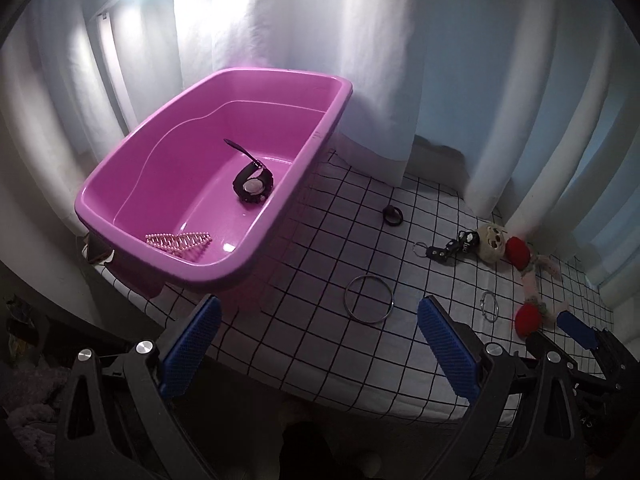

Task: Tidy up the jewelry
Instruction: 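Move both tools back from the tub toward the table, then grasp the large silver ring with left tool while right tool grasps the brown hairpin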

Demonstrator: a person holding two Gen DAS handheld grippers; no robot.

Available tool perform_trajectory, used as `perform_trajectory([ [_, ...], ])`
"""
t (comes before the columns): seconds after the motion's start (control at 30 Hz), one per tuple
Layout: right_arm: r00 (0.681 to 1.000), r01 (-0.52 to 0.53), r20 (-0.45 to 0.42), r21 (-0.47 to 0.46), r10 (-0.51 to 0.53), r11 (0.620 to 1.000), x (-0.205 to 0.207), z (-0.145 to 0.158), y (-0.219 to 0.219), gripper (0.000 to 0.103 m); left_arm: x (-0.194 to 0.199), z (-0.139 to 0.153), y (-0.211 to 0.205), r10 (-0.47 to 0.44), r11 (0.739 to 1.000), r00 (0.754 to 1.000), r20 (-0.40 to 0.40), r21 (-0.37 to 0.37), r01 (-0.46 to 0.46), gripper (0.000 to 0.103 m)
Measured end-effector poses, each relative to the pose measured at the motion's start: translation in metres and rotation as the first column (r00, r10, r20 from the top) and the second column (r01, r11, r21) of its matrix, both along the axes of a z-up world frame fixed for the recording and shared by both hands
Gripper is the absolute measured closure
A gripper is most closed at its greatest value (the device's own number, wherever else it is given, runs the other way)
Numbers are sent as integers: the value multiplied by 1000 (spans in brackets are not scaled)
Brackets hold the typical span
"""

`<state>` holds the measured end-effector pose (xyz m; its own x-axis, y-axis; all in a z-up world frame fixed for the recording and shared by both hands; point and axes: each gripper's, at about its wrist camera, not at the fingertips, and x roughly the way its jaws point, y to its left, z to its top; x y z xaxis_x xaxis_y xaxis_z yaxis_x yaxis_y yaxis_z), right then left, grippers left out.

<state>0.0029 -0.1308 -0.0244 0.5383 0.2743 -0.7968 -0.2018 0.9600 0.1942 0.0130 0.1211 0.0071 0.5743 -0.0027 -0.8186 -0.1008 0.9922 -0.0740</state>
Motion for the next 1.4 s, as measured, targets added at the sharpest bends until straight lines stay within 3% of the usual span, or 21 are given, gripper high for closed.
perform_trajectory([
  [0.27, 982, 162, -97, 24, -160, 986, -63, -46, -91, 31, -29, -53, -56, -91, 995, 989, -121, -51, 85, 7],
  [0.5, 975, 200, -105, 54, -194, 978, -89, -66, -125, 31, -53, -79, -75, -50, 998, 988, -149, -53, 43, 7],
  [0.63, 987, 157, -34, 46, -156, 987, -97, -68, -128, 29, -54, -83, -75, -8, 1000, 990, -140, 1, 8, 7],
  [0.8, 994, 109, -35, 40, -107, 993, -86, -76, -124, 27, -45, -92, -65, 19, 1000, 988, -154, 15, -17, 7],
  [0.9, 988, 146, -65, 77, -141, 986, -77, -89, -125, 25, -34, -103, -64, -17, 1000, 984, -175, -13, 15, 7],
  [1.03, 966, 198, -182, 79, -181, 977, -63, -115, -120, 25, -17, -116, -63, -47, 999, 984, -171, -19, 44, 7],
  [1.2, 950, 239, -203, -25, -239, 971, -51, -134, -109, 25, 13, -133, -57, -65, 998, 984, -168, -8, 65, 7],
  [1.4, 906, 382, -191, -19, -378, 924, -40, -145, -114, 25, 49, -151, -52, -86, 995, 985, -151, 27, 91, 7],
])
